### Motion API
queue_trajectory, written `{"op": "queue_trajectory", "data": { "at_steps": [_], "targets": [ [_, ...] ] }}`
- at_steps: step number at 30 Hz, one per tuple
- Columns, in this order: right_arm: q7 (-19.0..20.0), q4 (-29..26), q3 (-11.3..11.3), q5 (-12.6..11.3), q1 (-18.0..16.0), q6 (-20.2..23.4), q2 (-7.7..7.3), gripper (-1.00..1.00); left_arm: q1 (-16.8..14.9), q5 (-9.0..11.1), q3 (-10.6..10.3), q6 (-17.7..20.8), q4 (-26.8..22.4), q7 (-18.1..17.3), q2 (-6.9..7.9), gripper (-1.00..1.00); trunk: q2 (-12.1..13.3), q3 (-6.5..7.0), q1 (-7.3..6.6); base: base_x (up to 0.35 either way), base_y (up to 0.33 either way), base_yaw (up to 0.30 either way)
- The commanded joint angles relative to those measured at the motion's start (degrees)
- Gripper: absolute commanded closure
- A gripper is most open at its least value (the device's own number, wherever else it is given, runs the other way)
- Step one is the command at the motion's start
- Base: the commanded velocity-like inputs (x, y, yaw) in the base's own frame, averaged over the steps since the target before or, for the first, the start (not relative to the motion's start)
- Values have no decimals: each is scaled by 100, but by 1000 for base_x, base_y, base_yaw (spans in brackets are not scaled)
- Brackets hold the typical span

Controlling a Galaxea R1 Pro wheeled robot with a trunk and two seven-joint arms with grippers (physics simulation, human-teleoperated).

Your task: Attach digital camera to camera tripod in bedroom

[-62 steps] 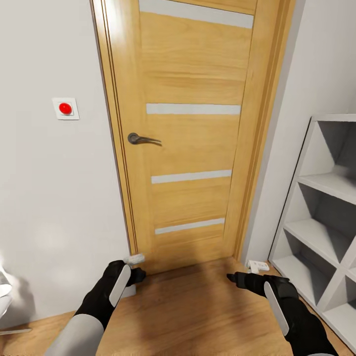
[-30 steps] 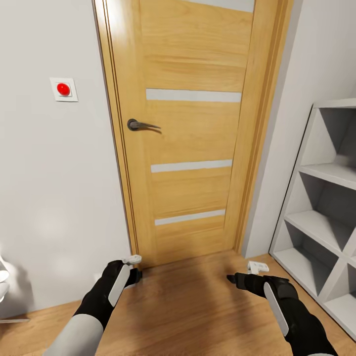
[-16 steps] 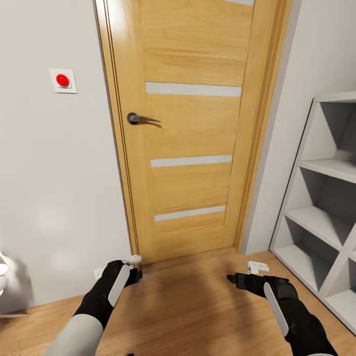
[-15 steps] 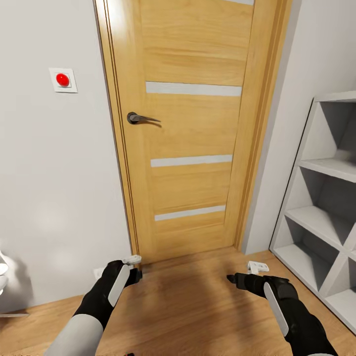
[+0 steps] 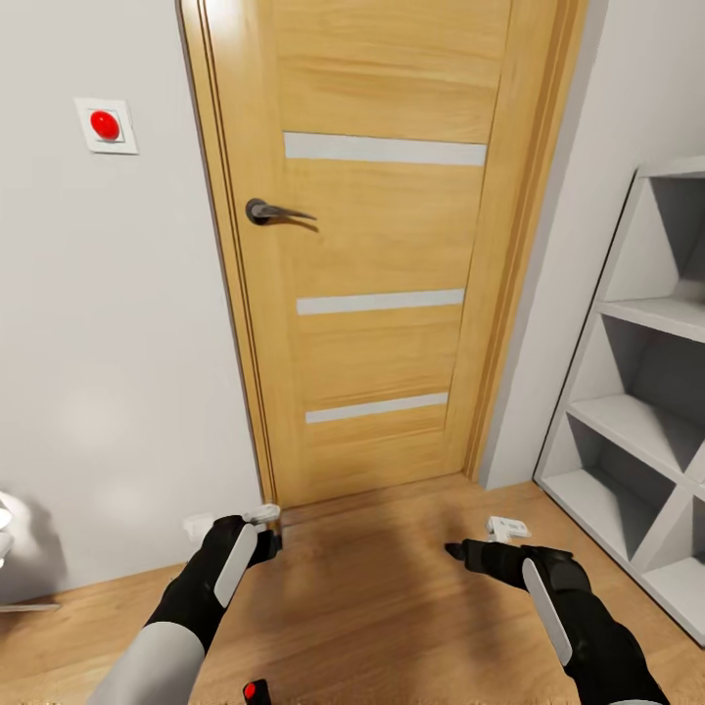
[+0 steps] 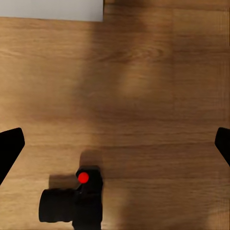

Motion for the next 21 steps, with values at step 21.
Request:
{"op": "queue_trajectory", "data": {
  "at_steps": [21],
  "targets": [
    [2809, 12, -3, 63, -3, 34, -411, -100, -2, 56, 1, -103, -5, 44, 0, -100, -31, -472, 53, 0, 0, 0]
  ]
}}
